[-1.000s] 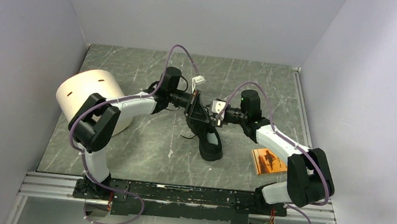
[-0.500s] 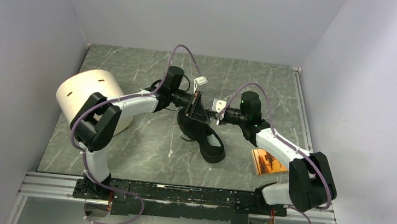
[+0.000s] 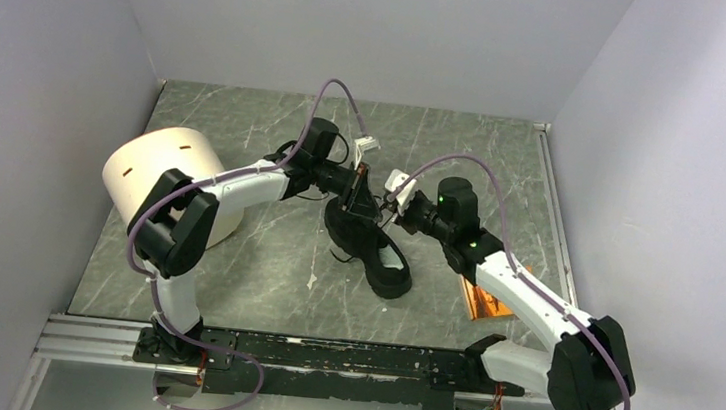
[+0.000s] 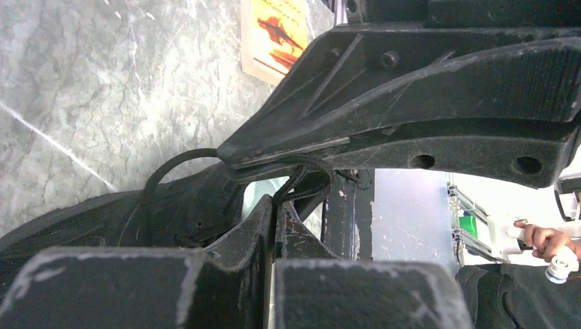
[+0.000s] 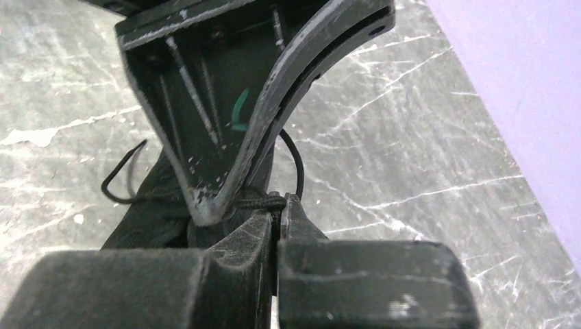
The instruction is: Tie the shoes
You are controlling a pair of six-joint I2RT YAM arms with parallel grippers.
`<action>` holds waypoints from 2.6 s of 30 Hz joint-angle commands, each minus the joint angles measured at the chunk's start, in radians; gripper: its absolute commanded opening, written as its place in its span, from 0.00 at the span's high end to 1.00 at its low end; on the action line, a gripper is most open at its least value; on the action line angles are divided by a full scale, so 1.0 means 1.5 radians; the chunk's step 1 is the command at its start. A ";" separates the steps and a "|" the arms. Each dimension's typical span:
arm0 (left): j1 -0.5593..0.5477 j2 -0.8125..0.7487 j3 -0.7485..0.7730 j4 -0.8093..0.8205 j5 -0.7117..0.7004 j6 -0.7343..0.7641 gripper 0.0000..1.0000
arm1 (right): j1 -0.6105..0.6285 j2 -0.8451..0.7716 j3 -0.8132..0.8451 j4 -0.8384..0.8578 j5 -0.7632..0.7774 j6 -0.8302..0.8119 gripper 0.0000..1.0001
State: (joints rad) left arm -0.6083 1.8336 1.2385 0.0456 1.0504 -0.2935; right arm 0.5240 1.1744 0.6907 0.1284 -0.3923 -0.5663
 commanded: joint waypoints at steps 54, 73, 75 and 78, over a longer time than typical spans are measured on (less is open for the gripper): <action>-0.026 0.039 -0.017 -0.093 -0.045 0.084 0.95 | -0.074 0.084 0.189 -0.265 -0.158 0.245 0.56; -0.004 -0.003 -0.059 -0.051 -0.032 0.031 0.95 | -0.043 0.053 0.129 -0.370 -0.089 0.778 0.63; -0.003 -0.006 -0.062 -0.048 -0.030 0.028 0.95 | -0.042 0.070 0.122 -0.354 -0.096 0.769 0.65; -0.003 -0.010 -0.063 -0.047 -0.025 0.026 0.95 | -0.038 0.080 0.112 -0.323 -0.106 0.763 0.67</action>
State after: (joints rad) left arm -0.6178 1.8545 1.1572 -0.0334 0.9882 -0.2481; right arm 0.4576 1.2823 0.8768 -0.4297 -0.5327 0.5293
